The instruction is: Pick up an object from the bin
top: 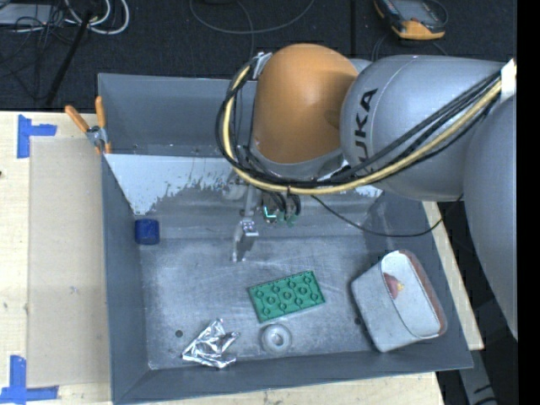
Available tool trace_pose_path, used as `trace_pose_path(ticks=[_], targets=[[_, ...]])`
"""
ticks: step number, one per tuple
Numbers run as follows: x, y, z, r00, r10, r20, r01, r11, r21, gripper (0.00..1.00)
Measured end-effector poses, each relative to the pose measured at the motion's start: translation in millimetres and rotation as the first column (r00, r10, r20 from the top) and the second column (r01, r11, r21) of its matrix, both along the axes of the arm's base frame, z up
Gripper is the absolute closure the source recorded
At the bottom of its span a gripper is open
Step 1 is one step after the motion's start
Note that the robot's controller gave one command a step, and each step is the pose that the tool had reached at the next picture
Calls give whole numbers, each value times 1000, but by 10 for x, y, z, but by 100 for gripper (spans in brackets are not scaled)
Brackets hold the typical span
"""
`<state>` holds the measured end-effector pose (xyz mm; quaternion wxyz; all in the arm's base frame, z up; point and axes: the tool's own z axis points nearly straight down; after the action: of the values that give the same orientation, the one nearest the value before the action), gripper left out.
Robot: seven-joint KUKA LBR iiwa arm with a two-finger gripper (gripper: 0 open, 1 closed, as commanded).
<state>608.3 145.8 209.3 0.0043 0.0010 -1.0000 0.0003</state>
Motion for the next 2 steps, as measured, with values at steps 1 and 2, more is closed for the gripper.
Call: trace_pose_path(ticks=[1,2], targets=[[-272,-1508,-1334,925,379,15,-379,925,5,0],[-428,-1191,-1081,936,352,11,-352,936,3,0]])
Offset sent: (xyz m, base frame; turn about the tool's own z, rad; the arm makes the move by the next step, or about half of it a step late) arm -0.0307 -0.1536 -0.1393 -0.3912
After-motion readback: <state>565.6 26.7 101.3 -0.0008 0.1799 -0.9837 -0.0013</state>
